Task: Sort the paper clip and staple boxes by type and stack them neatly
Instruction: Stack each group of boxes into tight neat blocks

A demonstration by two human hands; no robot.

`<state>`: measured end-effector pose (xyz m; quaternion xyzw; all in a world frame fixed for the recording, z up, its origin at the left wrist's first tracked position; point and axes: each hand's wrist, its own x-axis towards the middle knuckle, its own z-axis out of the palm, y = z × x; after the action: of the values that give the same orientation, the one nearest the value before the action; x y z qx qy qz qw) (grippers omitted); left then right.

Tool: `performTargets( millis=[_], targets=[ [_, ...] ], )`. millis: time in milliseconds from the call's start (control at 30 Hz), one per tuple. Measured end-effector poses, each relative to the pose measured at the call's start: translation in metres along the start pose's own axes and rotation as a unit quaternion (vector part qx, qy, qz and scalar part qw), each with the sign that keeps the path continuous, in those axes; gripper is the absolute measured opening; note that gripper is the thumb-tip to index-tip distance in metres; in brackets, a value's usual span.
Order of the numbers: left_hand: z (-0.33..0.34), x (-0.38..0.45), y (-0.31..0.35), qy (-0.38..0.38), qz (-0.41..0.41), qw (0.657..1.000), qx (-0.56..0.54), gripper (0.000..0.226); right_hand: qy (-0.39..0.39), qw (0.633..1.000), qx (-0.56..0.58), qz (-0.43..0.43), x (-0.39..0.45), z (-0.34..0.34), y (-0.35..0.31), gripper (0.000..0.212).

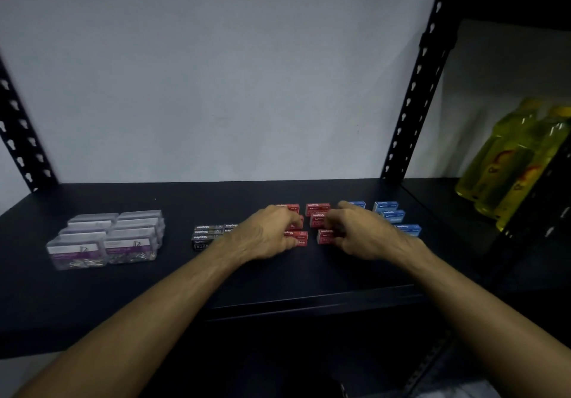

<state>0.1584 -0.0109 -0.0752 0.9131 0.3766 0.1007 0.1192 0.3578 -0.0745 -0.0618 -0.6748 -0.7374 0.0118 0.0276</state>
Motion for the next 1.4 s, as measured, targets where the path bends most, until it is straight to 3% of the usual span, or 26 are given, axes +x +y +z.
performTargets(
  millis=[200,1000,1167,1300,1400],
  targets=[
    [0.012,0.005,0.001,0.018,-0.007,1.0,0.008,0.022,0.021,0.999,0.03,-0.02,-0.001,0.006,0.006,0.015],
    [0.025,0.008,0.001,0.051,0.005,0.999,-0.005,0.021,0.036,0.994,0.09,-0.05,0.006,0.019,0.002,0.012],
    [0.016,0.004,0.003,0.076,0.003,0.997,0.022,0.041,0.031,0.992,0.113,-0.043,0.005,0.011,0.005,0.011],
    [-0.003,0.004,-0.004,0.111,-0.001,0.994,0.013,0.039,0.062,0.99,0.12,-0.027,0.008,-0.001,0.012,0.018],
    [-0.01,0.014,-0.013,0.09,-0.021,0.995,0.023,0.035,0.084,0.991,0.1,-0.013,0.017,-0.003,0.015,0.023]
  ],
)
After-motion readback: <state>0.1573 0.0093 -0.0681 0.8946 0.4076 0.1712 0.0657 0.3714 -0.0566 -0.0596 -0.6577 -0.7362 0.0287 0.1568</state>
